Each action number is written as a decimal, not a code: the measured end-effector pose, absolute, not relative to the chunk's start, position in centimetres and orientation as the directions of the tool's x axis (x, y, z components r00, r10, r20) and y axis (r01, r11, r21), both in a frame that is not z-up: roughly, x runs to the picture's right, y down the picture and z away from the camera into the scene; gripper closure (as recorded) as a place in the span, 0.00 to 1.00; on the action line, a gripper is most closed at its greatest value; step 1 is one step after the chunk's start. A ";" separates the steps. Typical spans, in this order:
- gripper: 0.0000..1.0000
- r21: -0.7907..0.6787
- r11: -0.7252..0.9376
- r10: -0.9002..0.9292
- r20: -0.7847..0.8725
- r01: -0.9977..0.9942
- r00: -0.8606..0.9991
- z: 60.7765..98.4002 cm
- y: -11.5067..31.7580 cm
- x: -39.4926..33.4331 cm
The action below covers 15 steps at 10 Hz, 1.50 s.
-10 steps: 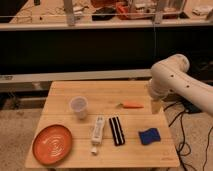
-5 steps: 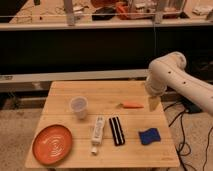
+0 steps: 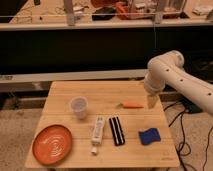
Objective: Drag the pepper across the table
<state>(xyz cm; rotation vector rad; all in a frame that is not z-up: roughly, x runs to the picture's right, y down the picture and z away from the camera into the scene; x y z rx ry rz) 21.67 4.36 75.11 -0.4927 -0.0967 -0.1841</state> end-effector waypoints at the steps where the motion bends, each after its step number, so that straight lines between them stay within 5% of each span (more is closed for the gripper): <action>1: 0.20 -0.458 0.864 -0.159 0.143 0.207 0.977 75.4 4.2 21.5; 15: 0.20 -0.429 0.848 -0.240 0.213 0.311 0.947 78.9 3.2 21.5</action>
